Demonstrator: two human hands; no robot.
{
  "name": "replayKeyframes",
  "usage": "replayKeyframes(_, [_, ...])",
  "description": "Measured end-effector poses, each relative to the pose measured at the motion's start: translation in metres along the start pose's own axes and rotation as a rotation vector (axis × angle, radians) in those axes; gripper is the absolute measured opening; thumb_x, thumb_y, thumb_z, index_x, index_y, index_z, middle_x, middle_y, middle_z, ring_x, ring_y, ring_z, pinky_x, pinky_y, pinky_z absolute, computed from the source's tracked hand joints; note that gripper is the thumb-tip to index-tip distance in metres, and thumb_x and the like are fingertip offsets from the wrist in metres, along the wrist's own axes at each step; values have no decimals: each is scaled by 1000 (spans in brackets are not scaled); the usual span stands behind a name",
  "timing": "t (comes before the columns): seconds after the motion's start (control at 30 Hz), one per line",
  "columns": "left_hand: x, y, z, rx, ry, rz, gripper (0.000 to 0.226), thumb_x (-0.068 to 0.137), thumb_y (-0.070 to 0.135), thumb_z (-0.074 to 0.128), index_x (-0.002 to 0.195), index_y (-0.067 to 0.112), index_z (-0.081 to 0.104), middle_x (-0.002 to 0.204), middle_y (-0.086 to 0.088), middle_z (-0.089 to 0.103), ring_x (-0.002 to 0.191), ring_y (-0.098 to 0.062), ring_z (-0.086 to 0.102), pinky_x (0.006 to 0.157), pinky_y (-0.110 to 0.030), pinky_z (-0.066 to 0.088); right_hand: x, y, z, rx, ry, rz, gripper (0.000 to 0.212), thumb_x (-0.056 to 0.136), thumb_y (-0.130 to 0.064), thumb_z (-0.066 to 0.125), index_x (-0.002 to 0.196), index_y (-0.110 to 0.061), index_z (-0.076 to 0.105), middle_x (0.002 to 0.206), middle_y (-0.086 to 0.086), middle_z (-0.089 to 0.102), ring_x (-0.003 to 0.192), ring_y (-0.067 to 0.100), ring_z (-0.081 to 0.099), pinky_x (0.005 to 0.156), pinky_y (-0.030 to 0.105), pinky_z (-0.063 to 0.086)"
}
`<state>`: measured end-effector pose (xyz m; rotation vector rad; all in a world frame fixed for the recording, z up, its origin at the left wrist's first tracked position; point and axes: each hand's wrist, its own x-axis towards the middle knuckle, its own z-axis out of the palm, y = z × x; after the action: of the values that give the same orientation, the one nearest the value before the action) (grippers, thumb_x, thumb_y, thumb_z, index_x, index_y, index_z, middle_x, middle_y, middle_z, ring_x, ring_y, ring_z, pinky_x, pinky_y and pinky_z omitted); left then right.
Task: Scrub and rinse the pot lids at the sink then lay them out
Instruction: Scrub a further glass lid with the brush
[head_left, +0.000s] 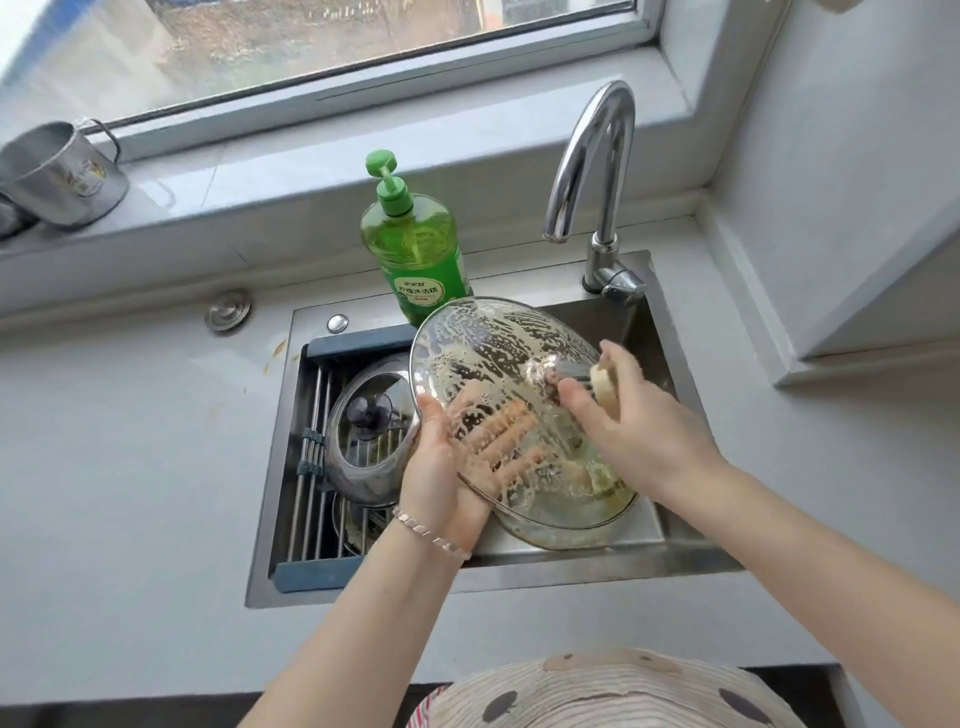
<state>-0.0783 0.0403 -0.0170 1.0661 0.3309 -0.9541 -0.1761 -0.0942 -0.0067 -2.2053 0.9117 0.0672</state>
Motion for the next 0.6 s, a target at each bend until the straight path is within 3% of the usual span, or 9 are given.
replayKeyframes(0.07, [-2,-6,2,-3,-2,-3,64,93,58,22,133,13,45,120,-24,60,109,-37,59,88,-49,49,-19,-2,12,-183,-14,-159,66,91,-62,15,149,-33,1,123,1,50,113,22,51,84,35,40])
replayKeyframes(0.17, [-3,-8,0,-5,7,-20,64,93,57,23,132,12,47,120,-22,61,113,-36,57,94,-49,45,-28,-1,30,-271,-84,-339,67,88,-63,7,149,-36,1,102,-5,45,100,19,53,76,31,38])
replayKeyframes(0.23, [-3,-5,-6,-47,18,-52,64,94,56,24,134,11,44,122,-25,59,114,-39,55,94,-56,43,-17,9,21,-39,-136,-187,57,96,-53,28,148,-36,14,93,-6,50,85,15,53,72,30,39])
replayKeyframes(0.33, [-6,-7,-9,-107,26,-68,65,94,56,24,136,10,41,122,-27,57,109,-38,58,84,-56,47,1,27,11,211,6,82,48,95,-43,45,140,-28,42,98,1,66,87,18,55,74,30,43])
replayKeyframes(0.43, [-6,-11,-5,-73,28,-42,65,93,57,26,135,11,43,121,-25,59,107,-35,59,86,-51,48,-11,11,22,331,-26,-24,33,87,-41,59,119,-30,62,66,-5,54,74,18,52,70,31,43])
replayKeyframes(0.53, [-4,-7,-9,-104,17,-40,65,93,58,23,131,10,48,121,-24,59,111,-36,57,90,-52,45,-15,10,23,440,-76,-62,11,79,-41,69,90,-42,67,62,1,55,61,14,49,69,31,42])
replayKeyframes(0.6, [-5,-5,-13,-140,3,-35,63,93,57,25,126,10,51,121,-26,58,112,-39,56,93,-59,41,2,25,16,462,13,68,17,78,-44,69,95,-42,68,77,-7,65,73,11,57,78,30,45])
